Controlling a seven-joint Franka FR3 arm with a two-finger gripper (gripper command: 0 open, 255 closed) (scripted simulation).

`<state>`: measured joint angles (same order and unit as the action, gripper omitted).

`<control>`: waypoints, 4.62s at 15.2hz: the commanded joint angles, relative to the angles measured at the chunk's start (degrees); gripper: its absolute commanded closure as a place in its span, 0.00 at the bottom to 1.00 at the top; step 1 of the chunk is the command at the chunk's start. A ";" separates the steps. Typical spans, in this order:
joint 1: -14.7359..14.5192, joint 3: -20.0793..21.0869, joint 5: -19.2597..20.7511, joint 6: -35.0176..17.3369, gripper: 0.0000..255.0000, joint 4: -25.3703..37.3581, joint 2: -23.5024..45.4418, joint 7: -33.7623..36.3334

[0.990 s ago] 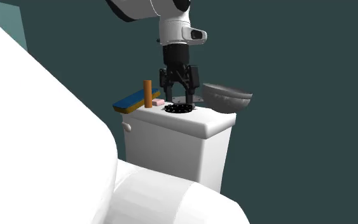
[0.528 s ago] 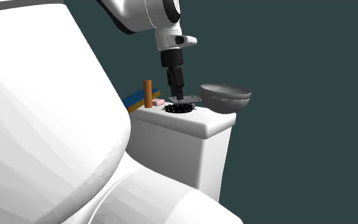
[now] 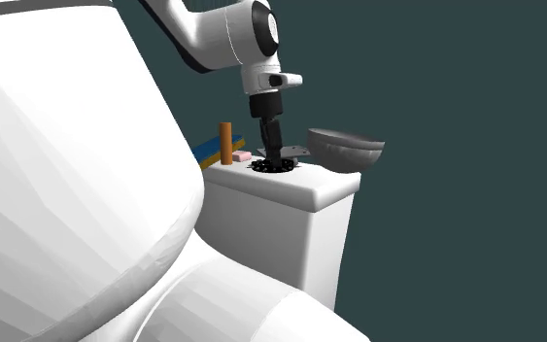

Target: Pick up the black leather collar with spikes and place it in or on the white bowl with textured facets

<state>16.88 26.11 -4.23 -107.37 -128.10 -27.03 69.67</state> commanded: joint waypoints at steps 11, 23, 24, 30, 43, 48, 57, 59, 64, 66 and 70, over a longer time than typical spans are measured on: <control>-0.05 0.12 -0.06 -0.62 1.00 -0.62 -0.02 0.12; 0.19 -0.45 0.22 3.93 1.00 3.93 -0.03 -0.26; 0.24 -0.53 0.28 4.69 1.00 4.73 0.01 -0.31; 0.56 -0.92 0.67 9.20 1.00 9.77 0.55 -0.55; 1.42 -1.18 1.84 19.01 1.00 22.24 3.34 -0.68; 1.78 -1.01 2.45 22.90 1.00 27.72 5.04 -0.56; 4.85 -7.66 4.74 23.68 1.00 31.02 7.41 -10.04; 5.75 -9.40 5.36 23.61 1.00 32.08 8.46 -12.63; 7.19 -12.25 6.15 21.93 1.00 32.02 9.91 -16.80; 7.14 -12.33 5.99 20.30 1.00 29.66 9.16 -16.80; 7.02 -12.45 5.72 17.11 1.00 25.19 7.85 -16.76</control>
<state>23.92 13.70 1.55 -89.42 -101.85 -18.92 52.93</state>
